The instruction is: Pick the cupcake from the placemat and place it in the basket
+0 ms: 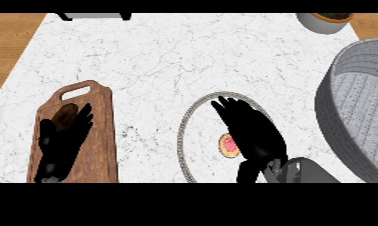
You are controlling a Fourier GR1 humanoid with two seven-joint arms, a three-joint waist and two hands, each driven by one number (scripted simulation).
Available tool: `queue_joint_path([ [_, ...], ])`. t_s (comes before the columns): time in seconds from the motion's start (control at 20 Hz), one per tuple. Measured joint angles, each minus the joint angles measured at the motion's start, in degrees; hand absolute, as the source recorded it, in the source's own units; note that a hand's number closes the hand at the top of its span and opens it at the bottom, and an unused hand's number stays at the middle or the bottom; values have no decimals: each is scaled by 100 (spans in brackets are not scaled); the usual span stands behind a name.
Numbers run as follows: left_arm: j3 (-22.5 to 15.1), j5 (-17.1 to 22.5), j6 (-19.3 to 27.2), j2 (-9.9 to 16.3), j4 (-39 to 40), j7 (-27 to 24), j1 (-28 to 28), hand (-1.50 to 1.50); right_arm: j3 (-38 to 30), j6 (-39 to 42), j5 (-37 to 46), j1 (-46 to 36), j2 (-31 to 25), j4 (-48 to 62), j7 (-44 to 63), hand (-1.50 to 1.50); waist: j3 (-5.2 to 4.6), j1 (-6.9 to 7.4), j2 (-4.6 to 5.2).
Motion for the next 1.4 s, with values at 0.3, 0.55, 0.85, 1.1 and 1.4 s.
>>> queue_joint_path([
  [0.3,39,-122,11,-63,-118,-80,101,0,58,179,240,64,130,474,-101,-150,-7,5,2],
  [0.55,67,-222,9,-140,-121,-81,118,0,77,152,483,144,352,808,-192,-150,-5,1,2],
  [0.85,148,-263,-86,-168,-59,4,80,0,76,-88,803,264,545,1217,-523,-150,1,1,1],
  [1.1,268,-265,-210,-161,-49,-6,93,0,-75,-133,951,253,650,1507,-780,-150,4,4,-3],
  [1.4,324,-322,-254,-210,-21,98,46,0,53,-215,1341,227,613,1651,-1180,150,8,5,-3],
])
